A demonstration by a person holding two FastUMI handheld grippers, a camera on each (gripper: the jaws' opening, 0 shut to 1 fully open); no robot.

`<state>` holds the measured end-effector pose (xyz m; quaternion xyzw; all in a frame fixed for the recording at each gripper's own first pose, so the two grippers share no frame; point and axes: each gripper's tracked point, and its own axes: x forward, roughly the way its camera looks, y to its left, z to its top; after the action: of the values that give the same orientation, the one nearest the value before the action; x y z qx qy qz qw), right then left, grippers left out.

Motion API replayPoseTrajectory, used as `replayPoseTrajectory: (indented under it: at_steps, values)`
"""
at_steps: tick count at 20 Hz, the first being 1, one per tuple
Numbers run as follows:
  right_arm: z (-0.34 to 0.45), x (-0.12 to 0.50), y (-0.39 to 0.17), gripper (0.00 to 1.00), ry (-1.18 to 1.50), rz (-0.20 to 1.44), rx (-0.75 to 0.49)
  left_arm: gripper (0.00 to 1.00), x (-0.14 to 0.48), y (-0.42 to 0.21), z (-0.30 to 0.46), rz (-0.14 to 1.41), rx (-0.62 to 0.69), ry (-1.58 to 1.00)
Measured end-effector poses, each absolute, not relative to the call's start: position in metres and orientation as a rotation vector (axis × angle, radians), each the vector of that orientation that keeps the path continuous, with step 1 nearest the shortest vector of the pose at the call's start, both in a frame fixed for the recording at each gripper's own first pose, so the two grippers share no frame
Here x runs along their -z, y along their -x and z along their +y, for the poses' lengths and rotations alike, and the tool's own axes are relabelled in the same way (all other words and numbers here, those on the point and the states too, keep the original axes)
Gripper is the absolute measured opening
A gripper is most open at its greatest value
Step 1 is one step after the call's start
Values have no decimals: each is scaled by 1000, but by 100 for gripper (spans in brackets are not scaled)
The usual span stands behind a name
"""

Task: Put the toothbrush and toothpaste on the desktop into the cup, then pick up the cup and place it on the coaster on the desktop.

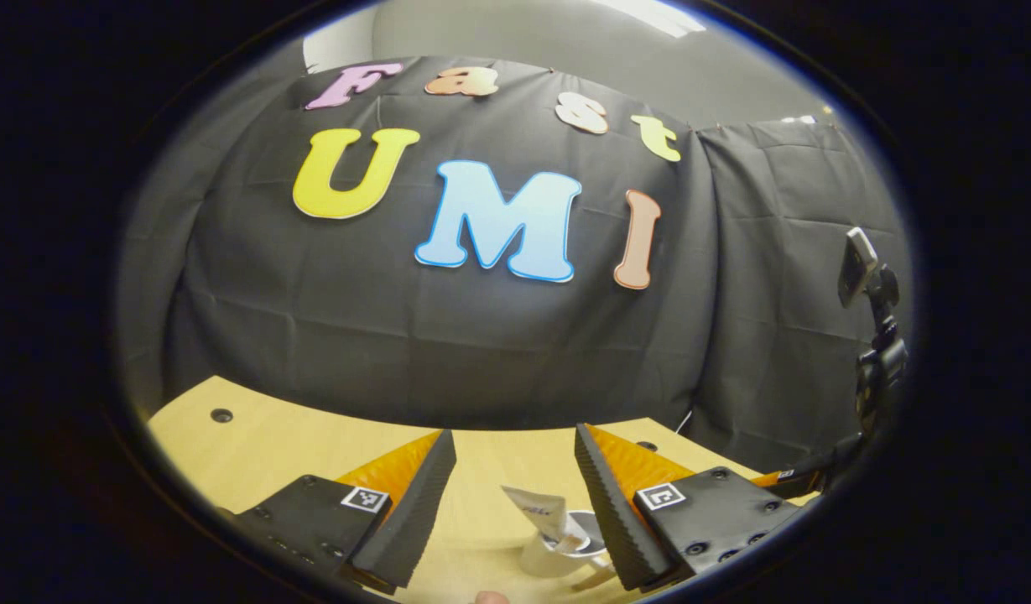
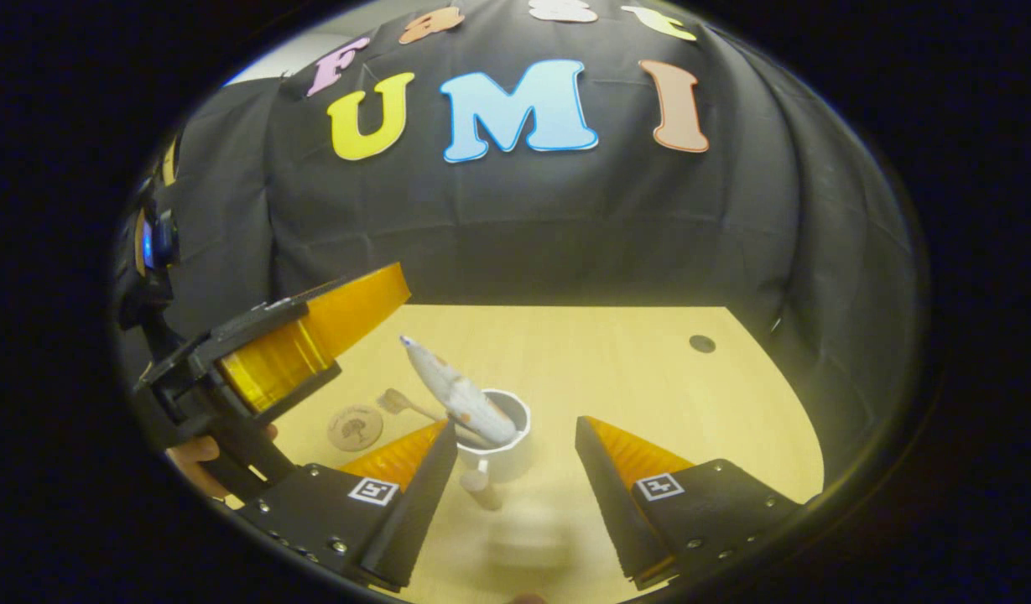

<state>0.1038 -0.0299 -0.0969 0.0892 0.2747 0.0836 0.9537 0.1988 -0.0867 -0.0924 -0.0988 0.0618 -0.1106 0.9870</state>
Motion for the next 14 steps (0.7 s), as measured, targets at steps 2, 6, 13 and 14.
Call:
replayPoseTrajectory:
  at_steps: [2, 6, 13, 14]
  values:
    - [-23, 105, -102, 87, -168, 604, -174, 93, 91, -195, -80, 125, 216, 193]
    - [-14, 125, -97, 87, -133, 705, -170, 93, 86, -189, -64, 117, 200, 187]
    - [3, 158, -94, 87, -139, 885, -178, 93, 88, -180, -35, 120, 164, 191]
    - [5, 160, -94, 87, -147, 905, -179, 92, 88, -178, -30, 122, 151, 193]
